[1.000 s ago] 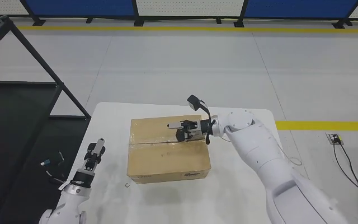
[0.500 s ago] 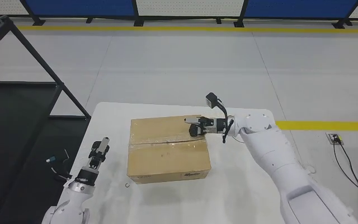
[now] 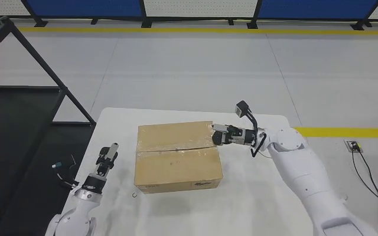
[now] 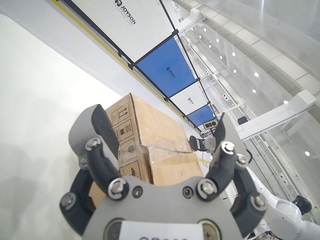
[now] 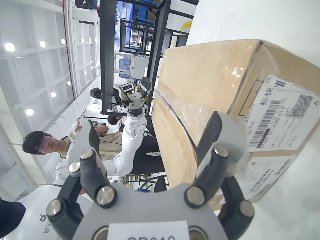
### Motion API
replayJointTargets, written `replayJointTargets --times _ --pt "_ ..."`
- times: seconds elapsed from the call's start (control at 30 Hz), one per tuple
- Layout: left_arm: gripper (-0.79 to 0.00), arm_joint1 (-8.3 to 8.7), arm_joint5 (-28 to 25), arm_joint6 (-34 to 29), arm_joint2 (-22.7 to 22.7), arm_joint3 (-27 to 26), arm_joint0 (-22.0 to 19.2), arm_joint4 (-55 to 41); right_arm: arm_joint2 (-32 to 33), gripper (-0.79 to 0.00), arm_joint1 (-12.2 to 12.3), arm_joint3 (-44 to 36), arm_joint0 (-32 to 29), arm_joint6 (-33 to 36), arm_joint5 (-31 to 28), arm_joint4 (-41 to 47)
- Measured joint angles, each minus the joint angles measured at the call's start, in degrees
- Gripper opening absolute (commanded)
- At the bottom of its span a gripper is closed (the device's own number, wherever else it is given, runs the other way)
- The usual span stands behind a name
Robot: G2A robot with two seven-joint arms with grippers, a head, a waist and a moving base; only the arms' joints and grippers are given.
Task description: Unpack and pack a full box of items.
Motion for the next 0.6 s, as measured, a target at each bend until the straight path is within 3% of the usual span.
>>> replayJointTargets --times 0.3,0.6 --pt "0.000 0.03 0.07 -0.12 0.17 0.18 -0.27 0.24 5.16 0.000 3.03 -13.23 -8.71 -2.61 5.44 -1.91" --pt "0.000 0.10 0.06 -0.39 0.16 0.16 -0.38 0.42 5.33 0.000 3.51 -17.41 -11.11 -4.09 6.84 -2.50"
